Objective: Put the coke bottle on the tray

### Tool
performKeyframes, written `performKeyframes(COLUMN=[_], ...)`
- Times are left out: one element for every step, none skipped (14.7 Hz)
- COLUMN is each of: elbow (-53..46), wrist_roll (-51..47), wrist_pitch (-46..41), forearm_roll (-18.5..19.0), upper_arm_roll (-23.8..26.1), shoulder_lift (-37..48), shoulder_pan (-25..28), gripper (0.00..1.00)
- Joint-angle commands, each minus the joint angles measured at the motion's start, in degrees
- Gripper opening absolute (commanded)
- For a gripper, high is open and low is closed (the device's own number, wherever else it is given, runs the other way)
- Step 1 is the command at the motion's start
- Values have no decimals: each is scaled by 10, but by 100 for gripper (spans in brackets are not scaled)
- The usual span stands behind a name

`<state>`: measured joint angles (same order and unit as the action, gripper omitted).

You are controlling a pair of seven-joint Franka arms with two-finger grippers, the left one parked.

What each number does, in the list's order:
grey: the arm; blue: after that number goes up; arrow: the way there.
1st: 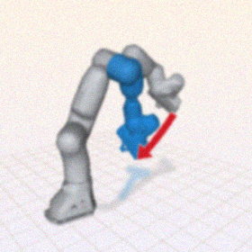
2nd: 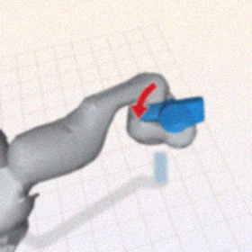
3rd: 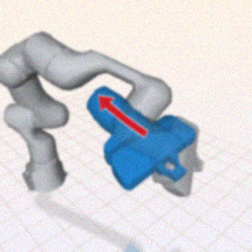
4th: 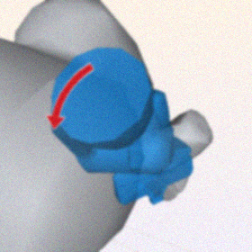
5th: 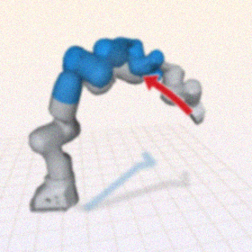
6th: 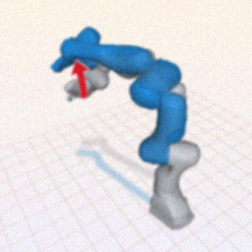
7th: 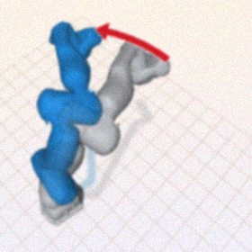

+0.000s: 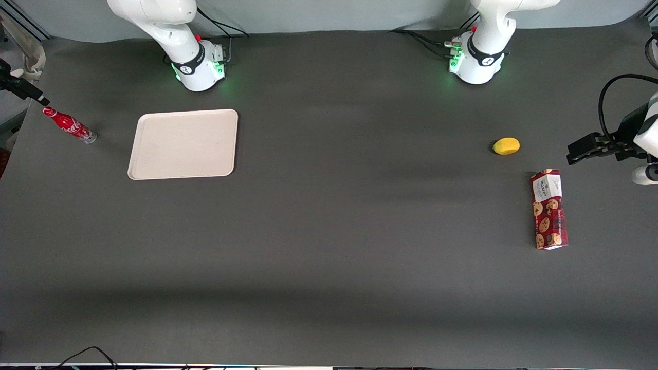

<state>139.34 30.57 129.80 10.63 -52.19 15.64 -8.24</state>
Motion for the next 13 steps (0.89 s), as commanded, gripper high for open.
performKeyframes(elbow=[-4, -3, -3, -3, -2, 2, 9, 11, 12, 12, 12, 12, 12], wrist_roll=[1, 1, 1, 1, 0, 0, 0, 0, 0, 0, 1, 0, 0], wrist_pitch=[28, 31, 31, 32, 35, 44, 56, 62, 63, 63, 63, 63, 63], forearm_roll=[4, 4, 4, 4, 4, 3, 3, 3, 3, 3, 3, 3, 2], upper_arm_roll=[-6, -7, -7, -6, -7, -7, -7, -6, -6, -7, -7, -6, -6], shoulder_lift=[-45, -51, -58, -63, -68, -73, -79, -85, -88, -90, -96, -99, -101], shoulder_pan=[7, 7, 7, 7, 7, 7, 7, 7, 7, 7, 7, 7, 7], gripper=[100, 100, 100, 100, 100, 100, 100, 100, 100, 100, 100, 100, 100])
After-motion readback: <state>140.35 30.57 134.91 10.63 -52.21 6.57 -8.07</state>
